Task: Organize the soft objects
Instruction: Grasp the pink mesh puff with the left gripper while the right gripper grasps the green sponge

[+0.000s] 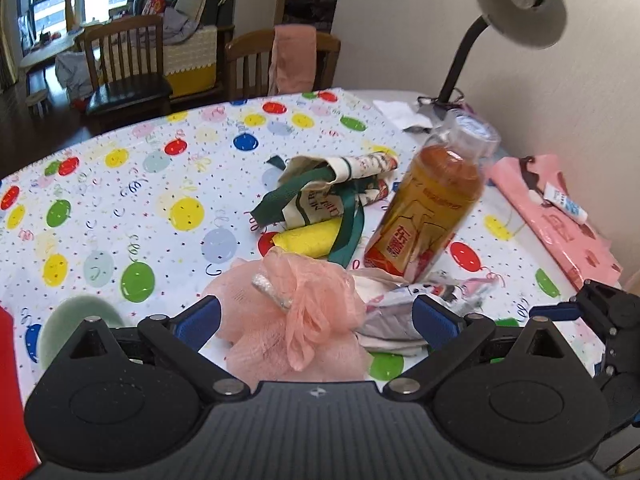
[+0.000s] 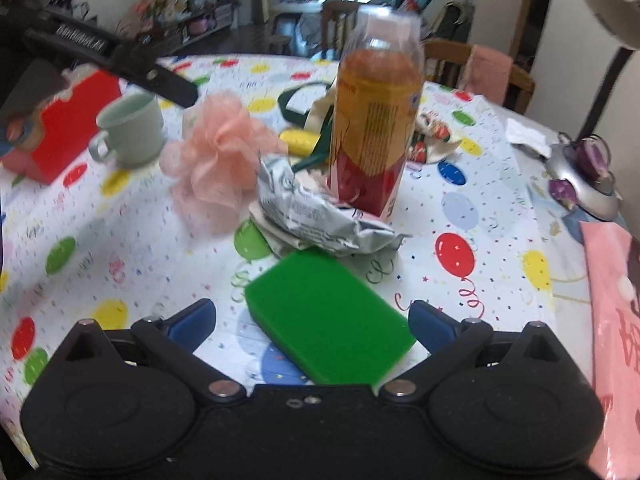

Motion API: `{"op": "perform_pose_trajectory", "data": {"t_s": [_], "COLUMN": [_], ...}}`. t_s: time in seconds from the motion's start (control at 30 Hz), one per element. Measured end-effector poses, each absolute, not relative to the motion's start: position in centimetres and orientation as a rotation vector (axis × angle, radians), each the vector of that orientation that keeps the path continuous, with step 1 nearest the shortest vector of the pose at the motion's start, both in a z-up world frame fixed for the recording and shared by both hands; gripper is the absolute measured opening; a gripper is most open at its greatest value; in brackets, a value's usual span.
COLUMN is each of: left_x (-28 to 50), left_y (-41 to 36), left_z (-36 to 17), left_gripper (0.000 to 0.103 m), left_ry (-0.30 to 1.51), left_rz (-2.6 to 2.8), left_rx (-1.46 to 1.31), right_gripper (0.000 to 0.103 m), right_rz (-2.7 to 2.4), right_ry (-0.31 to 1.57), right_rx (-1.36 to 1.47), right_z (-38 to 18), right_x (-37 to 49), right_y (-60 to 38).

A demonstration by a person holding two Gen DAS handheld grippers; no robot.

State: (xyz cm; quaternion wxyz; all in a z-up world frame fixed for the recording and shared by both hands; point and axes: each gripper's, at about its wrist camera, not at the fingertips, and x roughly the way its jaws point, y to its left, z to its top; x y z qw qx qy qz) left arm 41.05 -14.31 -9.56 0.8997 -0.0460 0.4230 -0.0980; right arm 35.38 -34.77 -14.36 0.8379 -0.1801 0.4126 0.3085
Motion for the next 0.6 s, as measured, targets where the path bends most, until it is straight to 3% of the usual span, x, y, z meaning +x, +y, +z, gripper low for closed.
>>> {"op": "perform_pose_trajectory", "data": {"t_s": [0.6], "left_x": [47.6], "left_y": [-14.3], "left_z": [-15.3], "left_gripper": [0.102], "left_ry": [1.065], "left_rz": [-0.122], "left_rx": [-0.207], "right_gripper": [0.102], "right_rz": [0.765], "right_ry": [0.934], "right_rx": [-0.513], "right_z": [-18.7], "right_x": [38.9], "right_y": [-34.2]}}
